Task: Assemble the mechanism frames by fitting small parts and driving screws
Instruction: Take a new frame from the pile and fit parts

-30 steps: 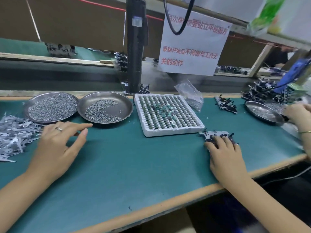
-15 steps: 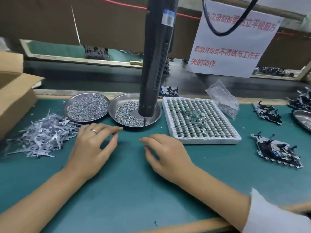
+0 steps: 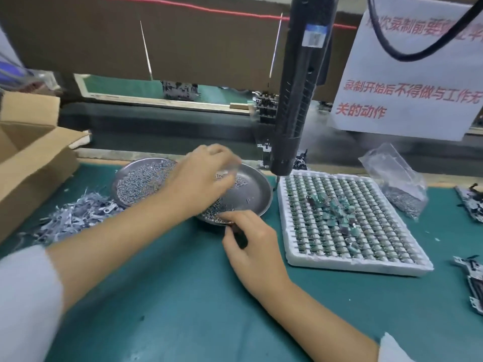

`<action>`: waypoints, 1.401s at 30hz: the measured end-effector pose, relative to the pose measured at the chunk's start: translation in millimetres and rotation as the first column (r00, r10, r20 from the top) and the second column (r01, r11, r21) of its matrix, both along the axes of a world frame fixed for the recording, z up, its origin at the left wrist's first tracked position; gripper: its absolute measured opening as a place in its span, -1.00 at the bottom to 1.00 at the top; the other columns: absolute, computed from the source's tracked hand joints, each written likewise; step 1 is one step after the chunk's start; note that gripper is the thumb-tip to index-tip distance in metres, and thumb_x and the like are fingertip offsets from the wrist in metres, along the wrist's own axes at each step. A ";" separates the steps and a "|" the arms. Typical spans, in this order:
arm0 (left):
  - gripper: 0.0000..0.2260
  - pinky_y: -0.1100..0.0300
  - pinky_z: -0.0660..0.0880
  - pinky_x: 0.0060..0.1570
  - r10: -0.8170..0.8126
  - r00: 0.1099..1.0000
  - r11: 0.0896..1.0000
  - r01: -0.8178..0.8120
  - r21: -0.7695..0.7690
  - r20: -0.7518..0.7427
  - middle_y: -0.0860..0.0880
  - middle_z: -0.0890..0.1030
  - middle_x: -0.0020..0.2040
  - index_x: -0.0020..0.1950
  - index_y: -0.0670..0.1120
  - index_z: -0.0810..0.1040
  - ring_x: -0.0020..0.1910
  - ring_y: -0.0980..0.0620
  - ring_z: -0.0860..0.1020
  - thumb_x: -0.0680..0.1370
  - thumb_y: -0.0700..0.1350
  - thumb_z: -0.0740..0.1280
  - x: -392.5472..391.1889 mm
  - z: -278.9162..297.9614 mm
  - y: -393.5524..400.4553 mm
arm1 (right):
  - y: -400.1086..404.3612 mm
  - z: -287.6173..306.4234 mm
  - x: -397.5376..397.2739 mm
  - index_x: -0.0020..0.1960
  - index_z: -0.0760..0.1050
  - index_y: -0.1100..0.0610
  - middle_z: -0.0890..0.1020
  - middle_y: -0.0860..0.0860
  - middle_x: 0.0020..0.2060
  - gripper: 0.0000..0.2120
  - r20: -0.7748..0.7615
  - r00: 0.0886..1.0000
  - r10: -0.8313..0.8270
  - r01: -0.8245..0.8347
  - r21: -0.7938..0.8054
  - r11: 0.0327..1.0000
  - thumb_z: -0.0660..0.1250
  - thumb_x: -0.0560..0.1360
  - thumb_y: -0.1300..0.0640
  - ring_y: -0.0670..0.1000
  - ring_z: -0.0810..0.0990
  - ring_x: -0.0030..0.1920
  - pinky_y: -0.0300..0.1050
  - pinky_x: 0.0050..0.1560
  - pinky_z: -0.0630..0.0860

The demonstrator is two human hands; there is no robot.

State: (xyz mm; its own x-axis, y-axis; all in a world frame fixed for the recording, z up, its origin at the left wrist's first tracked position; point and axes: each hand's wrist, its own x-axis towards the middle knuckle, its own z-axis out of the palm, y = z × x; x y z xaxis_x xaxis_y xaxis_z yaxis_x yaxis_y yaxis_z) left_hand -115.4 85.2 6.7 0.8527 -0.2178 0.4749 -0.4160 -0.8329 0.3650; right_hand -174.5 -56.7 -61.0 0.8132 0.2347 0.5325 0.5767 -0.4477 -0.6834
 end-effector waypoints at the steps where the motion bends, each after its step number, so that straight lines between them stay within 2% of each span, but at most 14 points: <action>1: -0.76 -0.02 0.39 0.21 -0.004 1.000 1.000 0.004 0.006 -0.028 0.00 0.54 0.22 0.21 -0.03 0.57 0.19 -0.06 0.48 0.55 -0.07 0.29 17.0 2.9 -13.3 | -0.7 0.6 1.3 0.09 0.59 0.19 0.62 -0.02 -0.05 -0.75 -0.027 1.000 -0.003 0.004 0.045 0.999 0.26 0.47 0.31 -0.13 0.55 -0.02 -0.28 0.06 0.45; 5: -0.64 0.01 0.36 0.28 0.049 0.981 0.995 -0.033 0.089 -0.187 -0.01 0.45 0.36 0.36 0.03 0.46 0.30 -0.07 0.44 0.56 -0.05 0.31 79.2 0.3 -59.2 | -3.3 1.3 4.9 0.05 0.61 0.17 0.63 -0.04 -0.06 -0.73 -0.107 0.994 -0.009 0.026 0.158 0.987 0.23 0.44 0.33 -0.19 0.54 -0.03 -0.41 0.01 0.40; 9: -0.65 0.08 0.42 0.11 0.074 0.967 0.970 -0.012 0.244 -0.245 -0.02 0.50 0.27 0.32 0.02 0.48 0.22 -0.11 0.48 0.54 -0.03 0.36 115.1 -11.6 -82.9 | -4.2 1.8 6.2 0.04 0.62 0.19 0.63 0.00 -0.07 -0.73 -0.130 0.991 0.024 0.001 0.189 0.982 0.23 0.44 0.38 -0.19 0.53 -0.05 -0.42 -0.02 0.39; 12: -0.62 0.04 0.44 0.14 0.110 0.959 0.954 -0.027 0.300 -0.263 -0.05 0.48 0.31 0.34 -0.03 0.47 0.25 -0.13 0.46 0.53 -0.06 0.37 125.7 -20.4 -91.5 | -4.9 1.3 7.5 0.03 0.62 0.19 0.63 0.00 -0.07 -0.73 -0.163 0.986 0.042 -0.009 0.195 0.981 0.24 0.45 0.39 -0.18 0.53 -0.05 -0.42 -0.03 0.38; 16: -0.74 0.07 0.46 0.05 0.127 0.965 0.979 -0.085 0.186 -0.228 -0.09 0.55 0.18 0.20 -0.13 0.51 0.12 -0.15 0.54 0.52 -0.18 0.38 125.1 -23.6 -94.6 | -4.4 1.3 7.7 0.03 0.61 0.19 0.63 0.00 -0.08 -0.74 -0.164 0.986 0.041 -0.007 0.204 0.979 0.24 0.44 0.39 -0.17 0.53 -0.07 -0.43 -0.05 0.38; 19: -0.79 0.00 0.49 0.06 0.111 0.973 0.993 -0.099 0.068 -0.204 -0.08 0.57 0.10 0.15 -0.17 0.50 -0.02 -0.07 0.61 0.54 -0.32 0.23 114.8 -22.3 -88.6 | -4.7 2.0 8.5 0.09 0.60 0.16 0.60 -0.02 -0.07 -0.69 -0.168 0.985 0.027 0.010 0.215 0.977 0.23 0.45 0.38 -0.17 0.51 -0.10 -0.41 -0.08 0.39; 23: -0.79 0.12 0.37 -0.10 0.167 0.986 0.985 -0.168 -0.030 -0.024 -0.01 0.45 0.02 0.13 -0.15 0.50 -0.17 0.00 0.50 0.57 -0.32 0.16 94.7 -3.8 -63.4 | -5.5 4.6 10.9 0.21 0.45 -0.14 0.54 -0.09 -0.06 -0.49 -0.223 0.974 0.030 0.038 0.295 0.955 0.22 0.47 0.40 -0.13 0.48 -0.22 -0.35 -0.18 0.44; 26: -0.74 0.06 0.42 0.06 0.210 0.978 0.973 -0.207 -0.097 0.017 -0.06 0.50 0.12 0.23 -0.10 0.52 -0.04 0.00 0.50 0.56 -0.28 0.28 72.6 24.1 -33.3 | -5.3 4.8 11.1 0.23 0.33 -0.27 0.54 -0.09 -0.04 -0.40 -0.259 0.965 0.048 0.044 0.339 0.940 0.22 0.48 0.41 -0.14 0.45 -0.27 -0.33 -0.20 0.44; 30: -0.63 -0.02 0.40 0.20 0.243 0.967 0.963 -0.232 -0.135 0.070 -0.08 0.52 0.19 0.30 -0.06 0.51 0.07 -0.08 0.51 0.50 -0.20 0.40 19.1 51.5 2.8 | -5.8 5.2 7.2 0.22 0.31 -0.31 0.59 -0.05 -0.12 -0.38 -0.270 0.962 0.048 0.041 0.312 0.949 0.23 0.48 0.40 -0.13 0.41 -0.35 -0.30 -0.24 0.43; 33: -0.59 0.18 0.37 0.13 0.256 0.961 0.961 -0.242 -0.134 0.104 0.00 0.52 0.14 0.31 -0.06 0.51 -0.09 0.10 0.52 0.48 -0.25 0.42 -32.9 50.6 24.8 | -5.7 5.6 4.1 0.23 0.36 -0.26 0.62 -0.05 -0.07 -0.43 -0.257 0.965 0.042 0.027 0.260 0.965 0.23 0.49 0.38 -0.12 0.40 -0.37 -0.31 -0.25 0.42; 36: -0.57 0.18 0.38 0.05 0.205 0.971 0.978 -0.198 -0.067 0.124 -0.04 0.57 0.11 0.30 -0.10 0.50 -0.02 0.08 0.51 0.45 -0.29 0.43 -82.1 37.5 46.3 | -4.4 5.4 2.8 0.24 0.43 -0.17 0.63 -0.02 -0.11 -0.58 -0.234 0.972 0.019 0.036 0.227 0.973 0.24 0.55 0.30 -0.17 0.45 -0.33 -0.30 -0.20 0.44; 39: -0.54 0.09 0.44 0.12 0.138 0.985 0.990 -0.134 -0.049 0.107 0.05 0.58 0.12 0.30 -0.07 0.50 0.06 0.09 0.54 0.43 -0.33 0.44 -120.4 14.0 62.0 | -3.9 6.0 0.3 0.14 0.43 -0.20 0.63 -0.15 -0.12 -0.73 -0.218 0.976 0.013 0.056 0.308 0.950 0.16 0.63 0.17 -0.13 0.54 -0.15 0.00 0.00 0.53; 40: -0.54 0.15 0.44 0.11 0.112 0.987 0.994 -0.110 -0.025 0.117 0.08 0.57 0.13 0.30 -0.06 0.50 0.05 0.14 0.55 0.44 -0.33 0.45 -130.9 4.4 65.2 | -4.3 6.4 -1.0 0.14 0.44 -0.19 0.63 -0.16 -0.12 -0.76 -0.215 0.977 0.007 0.068 0.340 0.938 0.13 0.64 0.13 -0.08 0.55 -0.15 0.08 -0.01 0.53; 42: -0.61 0.23 0.47 -0.01 0.040 0.991 0.998 -0.046 0.039 0.131 0.08 0.59 0.11 0.27 -0.06 0.50 -0.04 0.23 0.58 0.46 -0.26 0.40 -148.3 -14.5 68.3 | -5.5 6.7 -3.3 0.15 0.45 -0.17 0.62 -0.15 -0.11 -0.79 -0.196 0.981 -0.005 0.084 0.397 0.914 0.11 0.63 0.06 -0.07 0.55 -0.16 0.09 -0.06 0.53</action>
State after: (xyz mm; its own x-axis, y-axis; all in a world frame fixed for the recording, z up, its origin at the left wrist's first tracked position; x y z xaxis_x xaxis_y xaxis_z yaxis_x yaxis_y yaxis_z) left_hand -263.7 153.4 -7.8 0.7931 -0.2042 0.5739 -0.4211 -0.8646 0.2743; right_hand -177.8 -62.2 -54.3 0.9115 -0.0055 0.4113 0.4069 -0.1343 -0.9035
